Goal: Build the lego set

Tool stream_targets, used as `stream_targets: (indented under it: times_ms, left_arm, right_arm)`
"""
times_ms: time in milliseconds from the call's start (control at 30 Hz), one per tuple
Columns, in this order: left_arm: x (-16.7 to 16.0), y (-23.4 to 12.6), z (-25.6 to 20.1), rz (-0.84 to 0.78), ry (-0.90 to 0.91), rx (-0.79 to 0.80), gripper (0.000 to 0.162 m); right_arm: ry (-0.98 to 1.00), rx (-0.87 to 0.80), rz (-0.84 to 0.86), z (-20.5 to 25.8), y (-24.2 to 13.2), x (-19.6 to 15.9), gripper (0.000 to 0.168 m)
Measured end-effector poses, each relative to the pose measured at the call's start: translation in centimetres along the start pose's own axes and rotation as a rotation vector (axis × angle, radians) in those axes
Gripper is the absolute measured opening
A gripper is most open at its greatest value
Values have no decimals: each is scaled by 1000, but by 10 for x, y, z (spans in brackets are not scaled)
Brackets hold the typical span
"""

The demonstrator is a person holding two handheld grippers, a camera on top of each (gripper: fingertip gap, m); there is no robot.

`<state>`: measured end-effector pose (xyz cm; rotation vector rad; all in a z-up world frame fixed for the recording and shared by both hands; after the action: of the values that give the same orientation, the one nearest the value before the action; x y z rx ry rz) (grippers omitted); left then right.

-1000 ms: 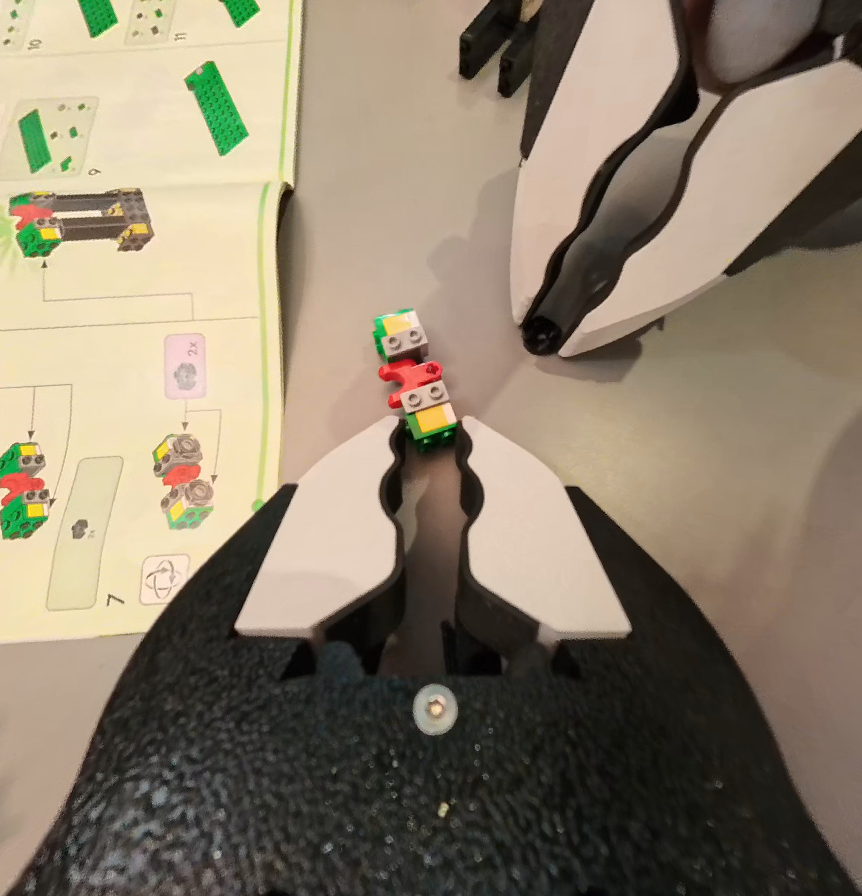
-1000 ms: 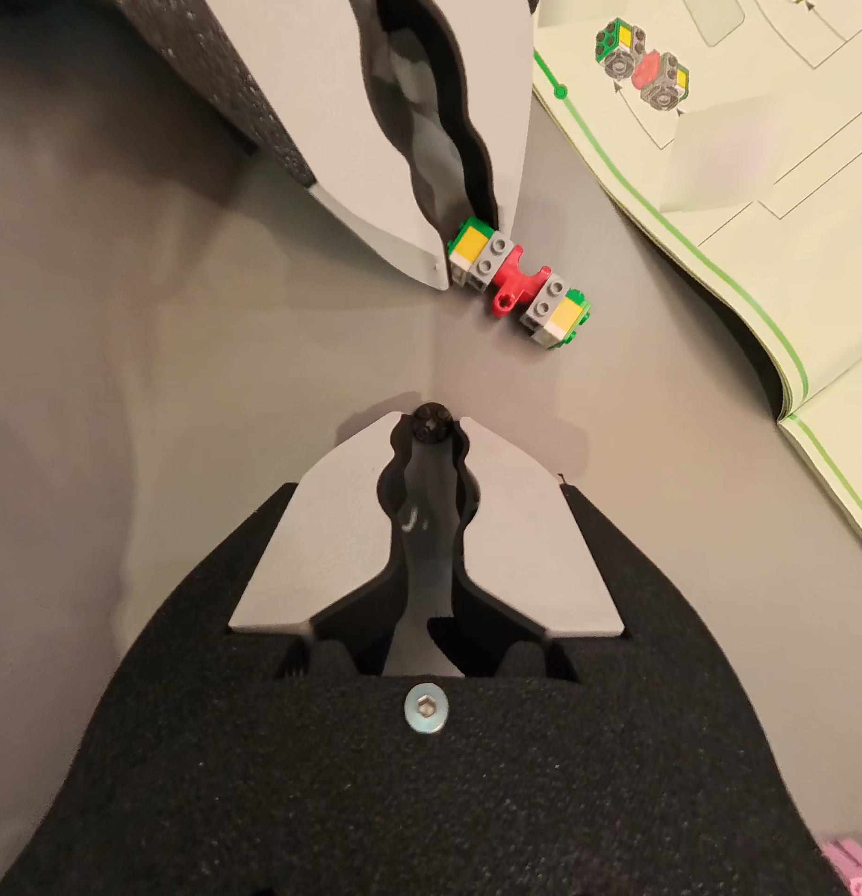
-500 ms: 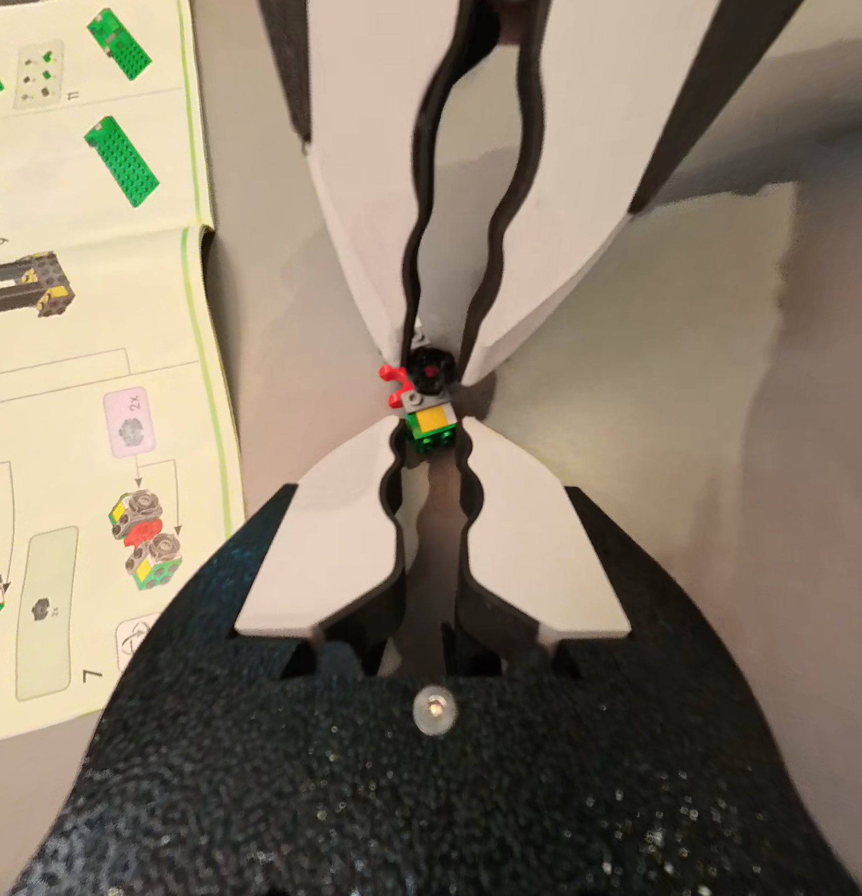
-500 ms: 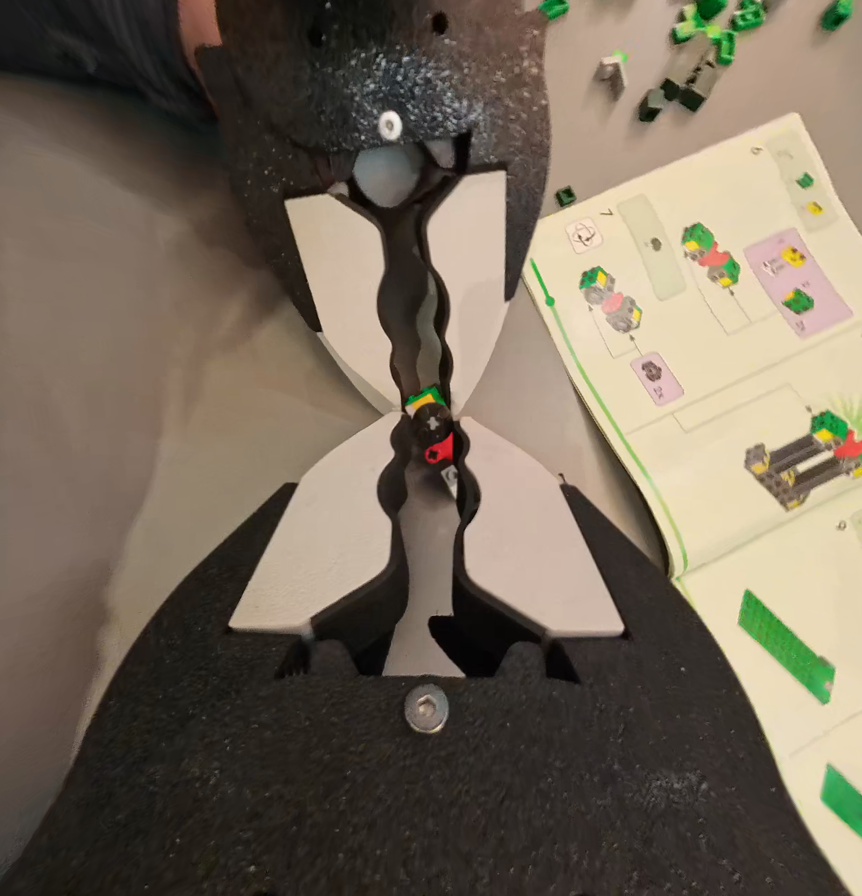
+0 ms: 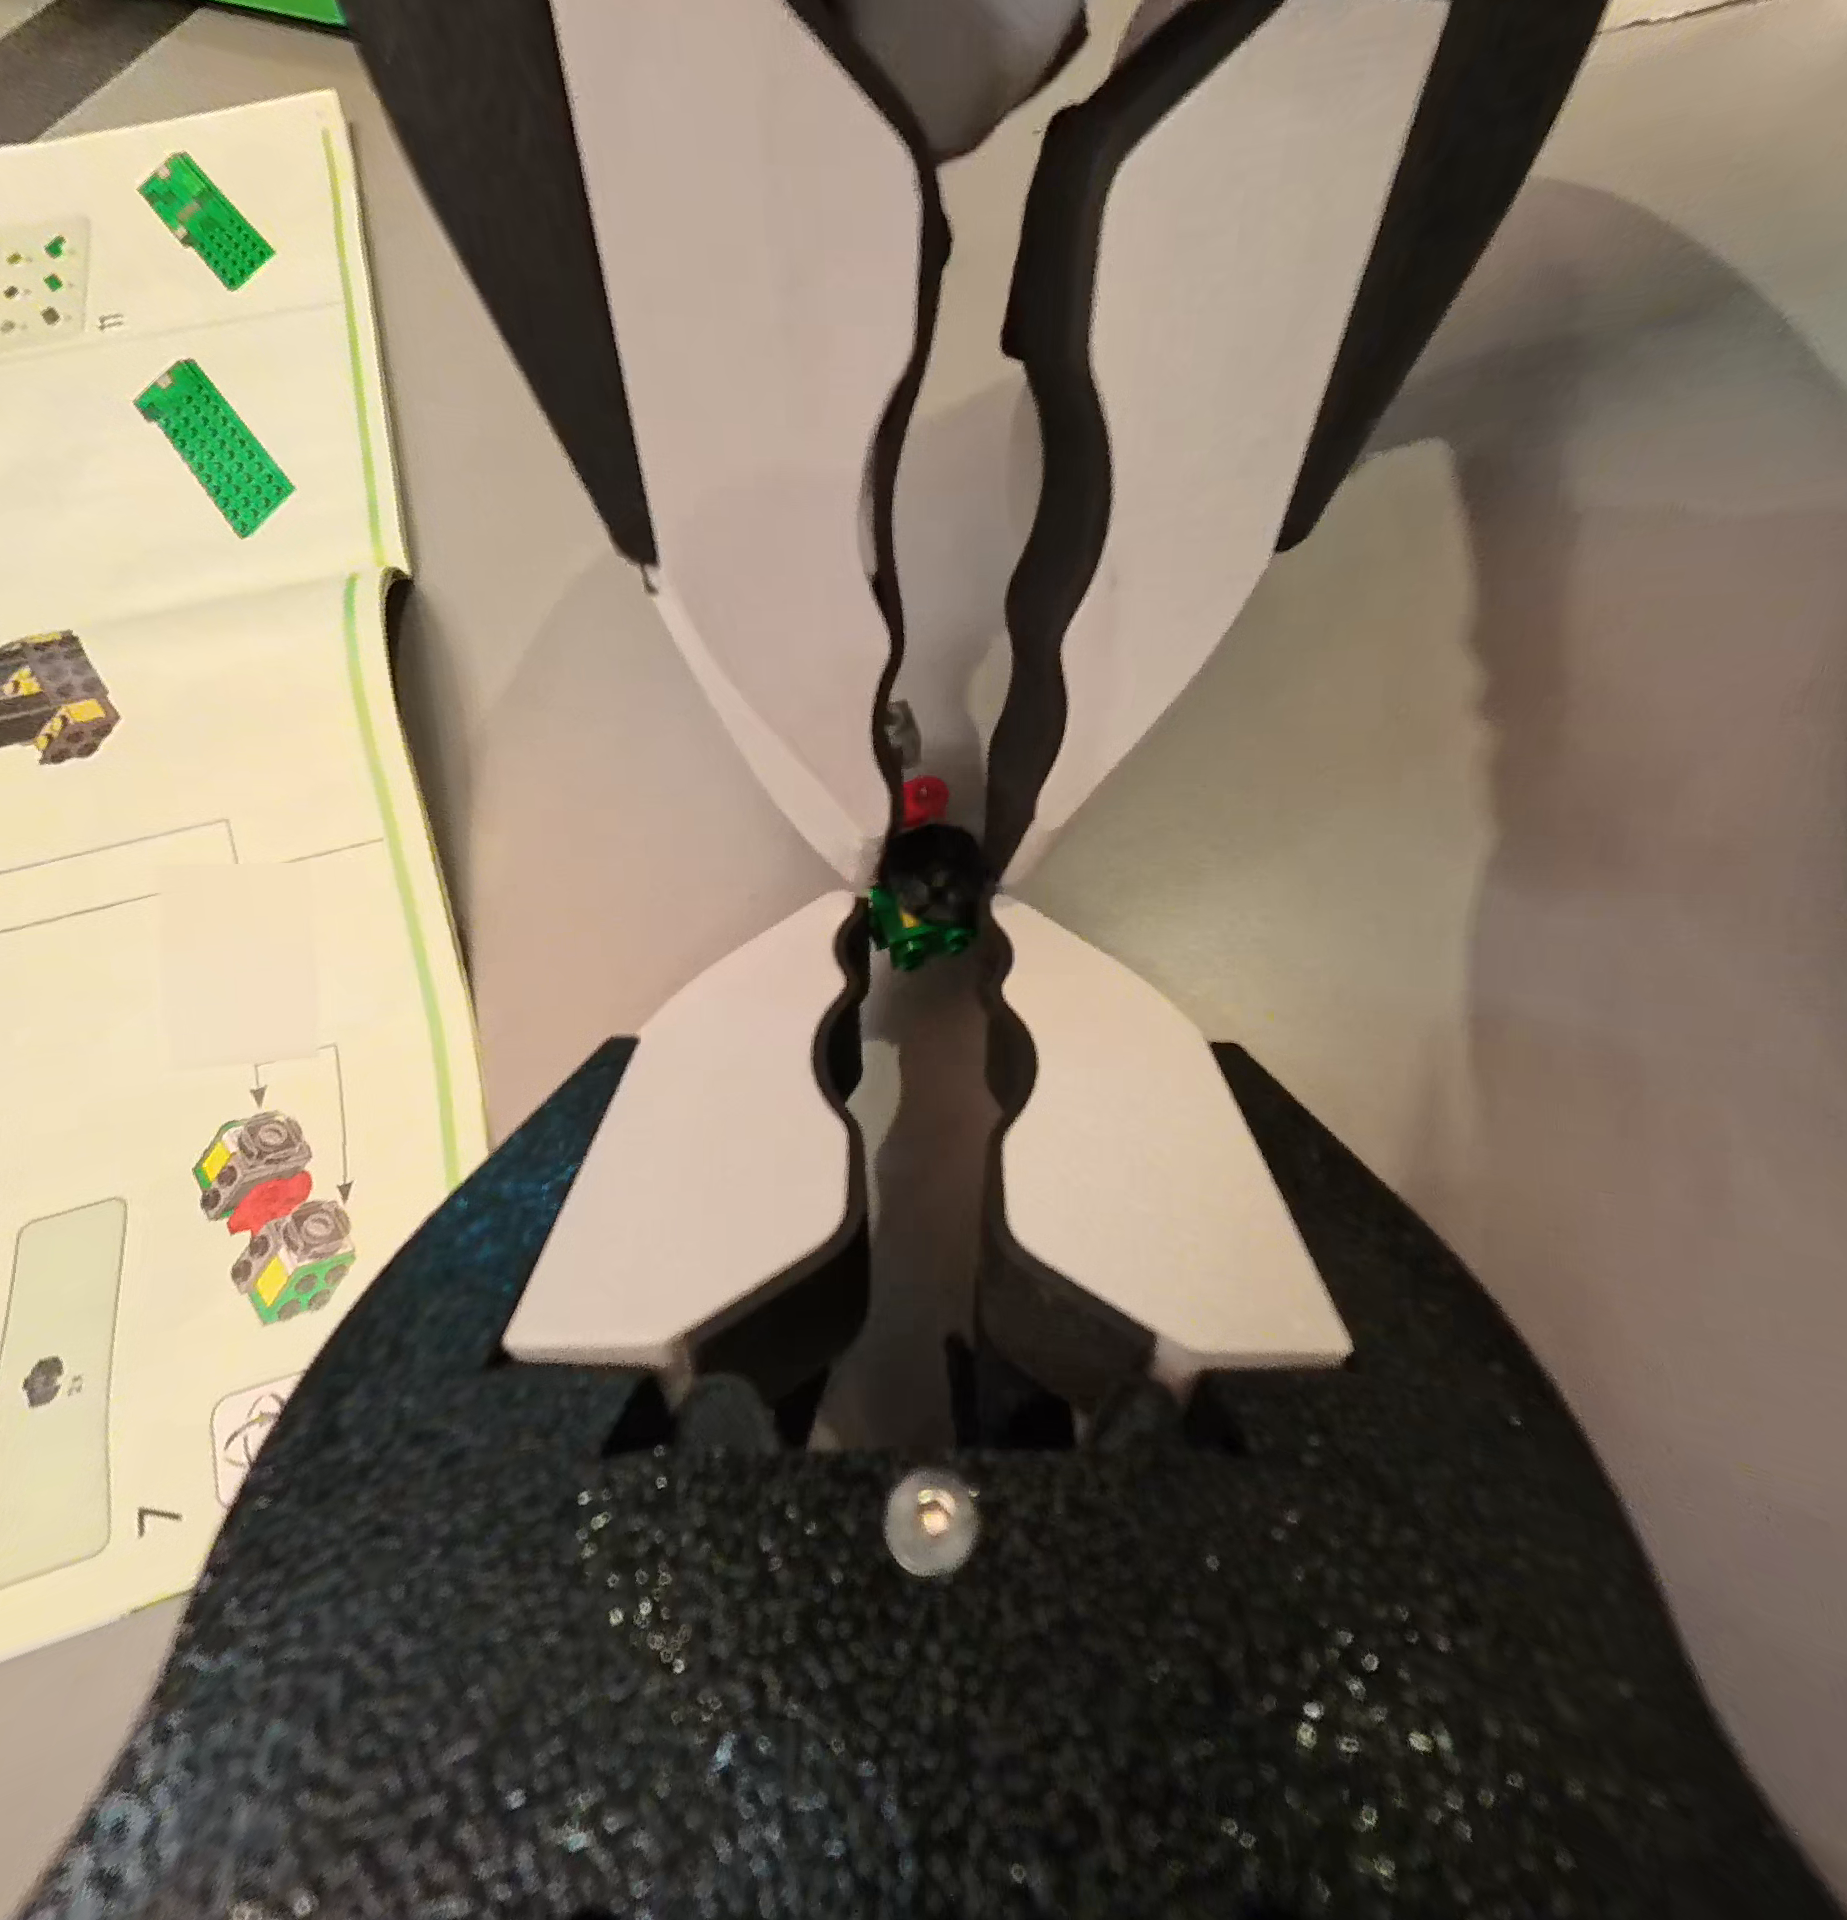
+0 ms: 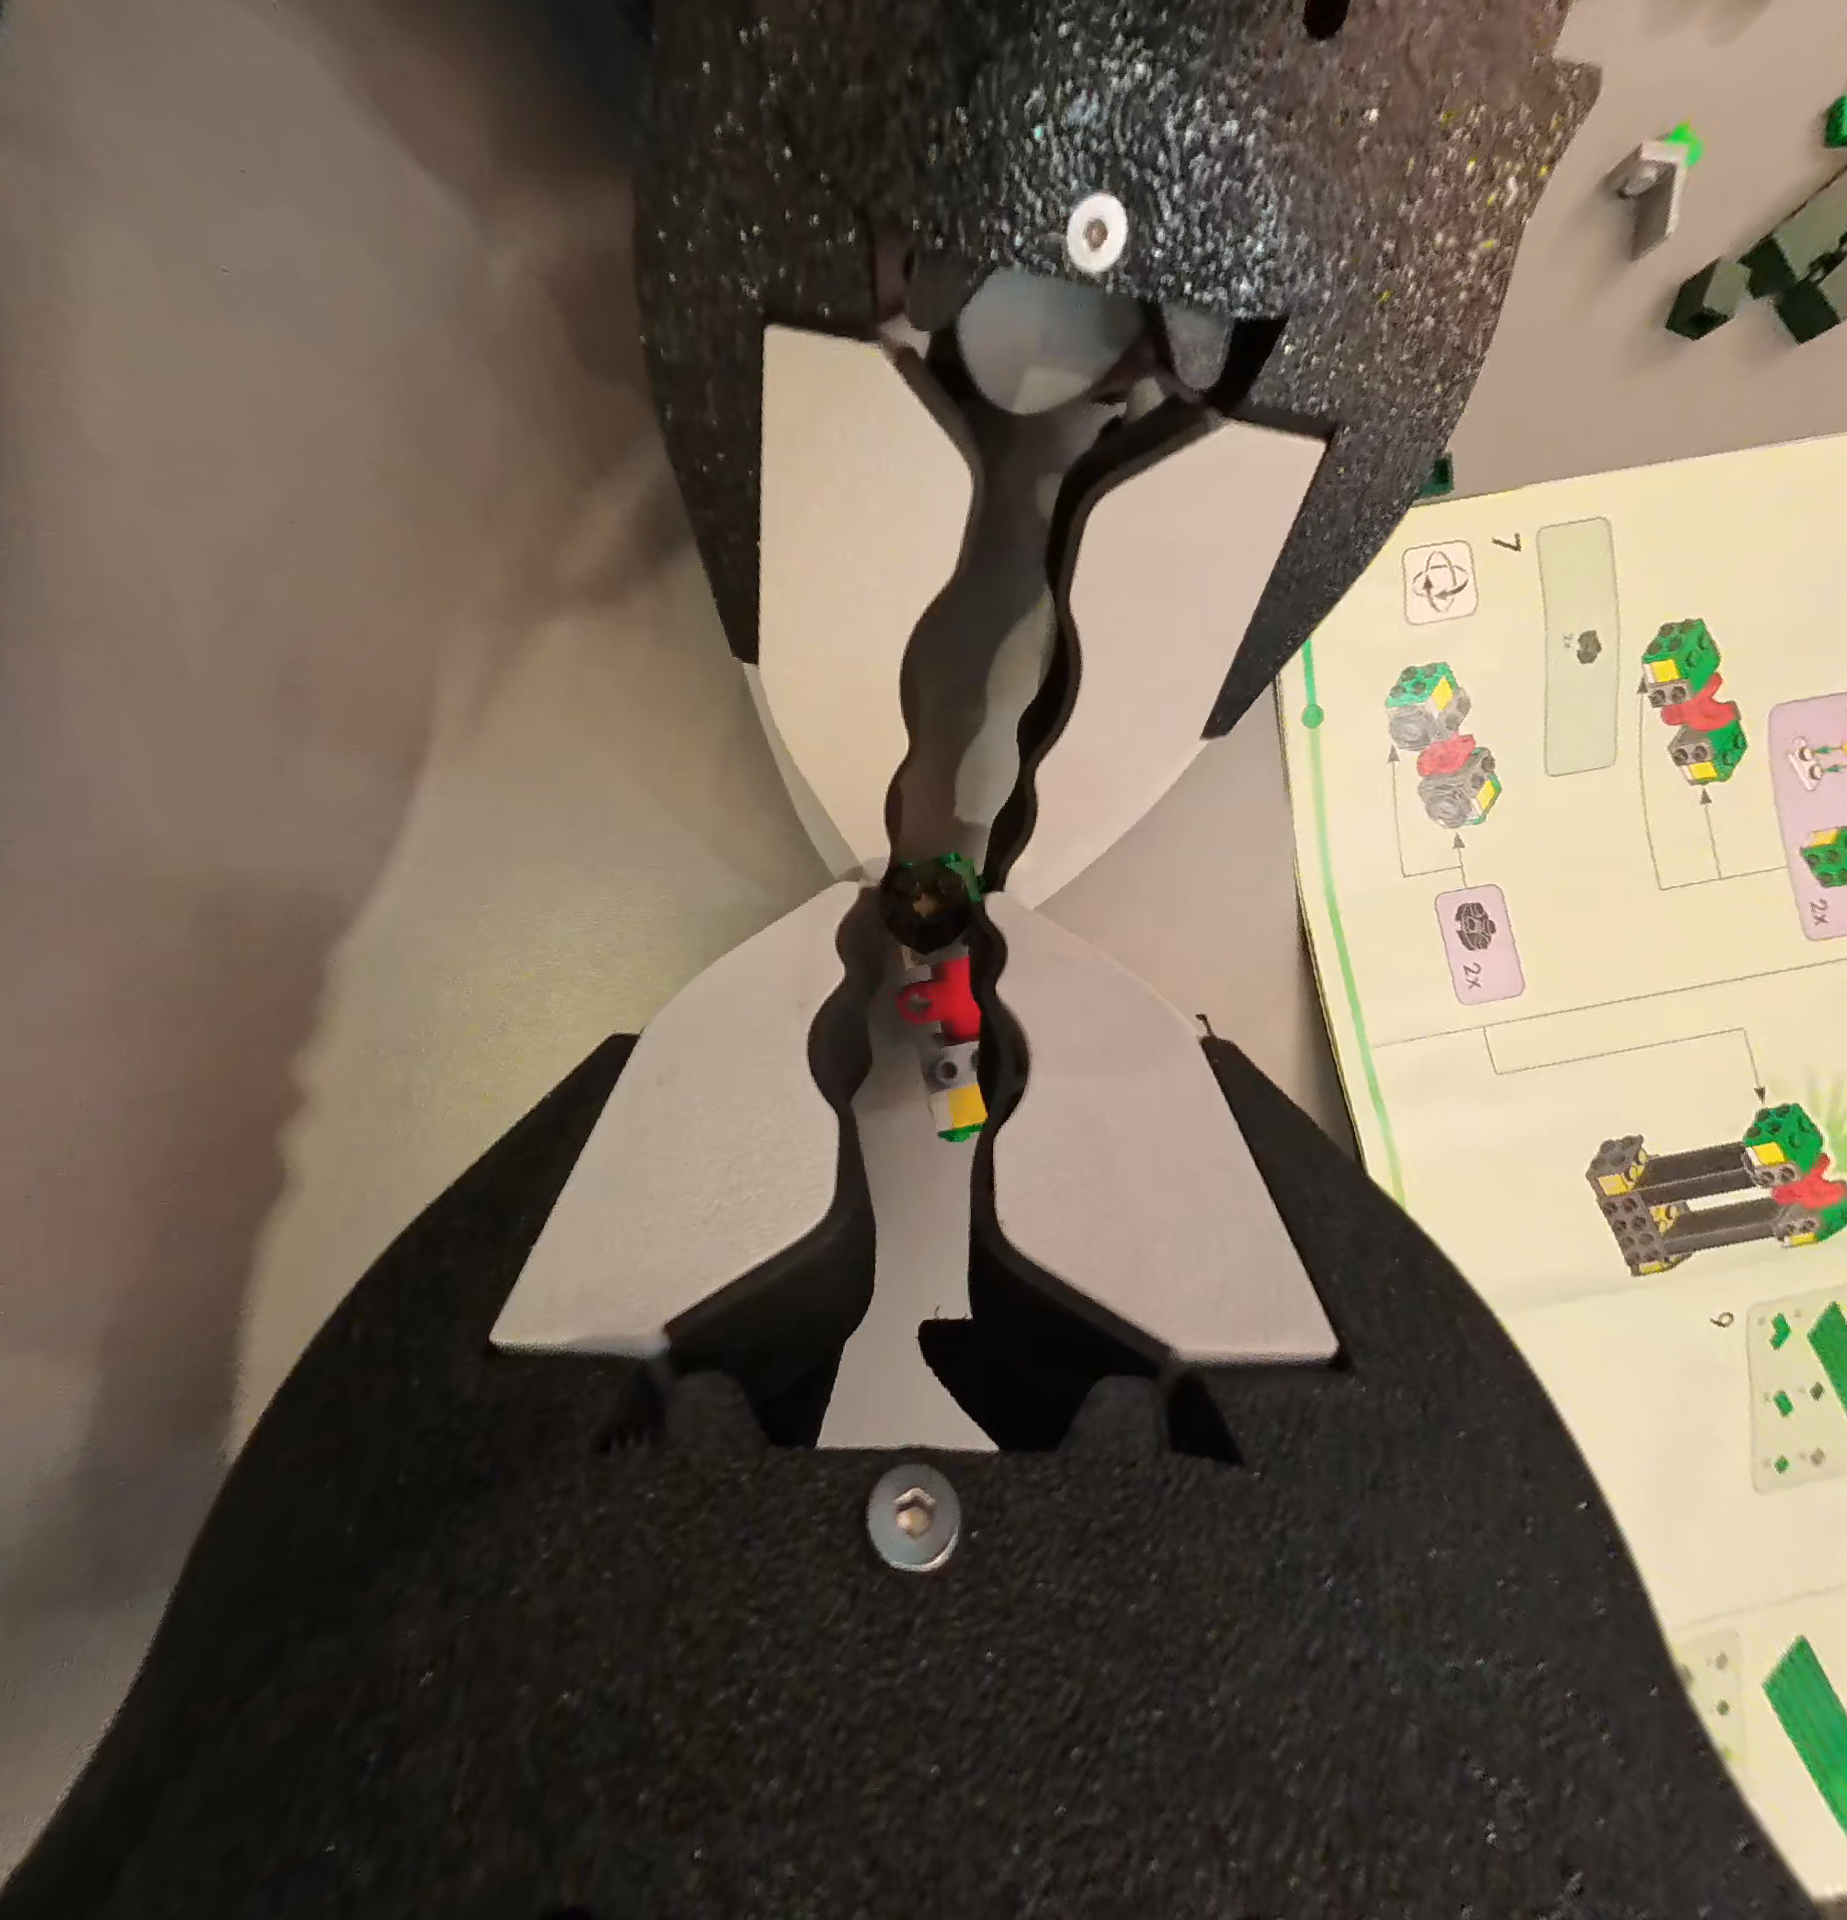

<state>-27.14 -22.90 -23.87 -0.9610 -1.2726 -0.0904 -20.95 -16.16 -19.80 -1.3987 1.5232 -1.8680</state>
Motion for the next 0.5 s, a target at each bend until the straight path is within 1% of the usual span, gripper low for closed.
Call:
stream_targets:
  times_ms: [33, 500]
  left_arm:
    - [0, 0, 0, -1, 1, -2, 19]
    - [3, -1, -3, -25, 3, -26, 19]
  right_arm:
    - [-5, 1, 5, 0, 0, 0, 15]
    - [-16, 38, 14, -1, -4, 1, 15]
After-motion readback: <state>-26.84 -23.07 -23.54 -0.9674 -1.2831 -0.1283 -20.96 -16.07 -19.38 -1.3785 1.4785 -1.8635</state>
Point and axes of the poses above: each gripper's, where its closed fingertips meet, y out along the fingers, x out of its top, z = x × y across the jaws, the point moved 8 cm from there along -y, back along the fingers, and after that the axes turned 2 degrees about -z, right-handed, at the moved point
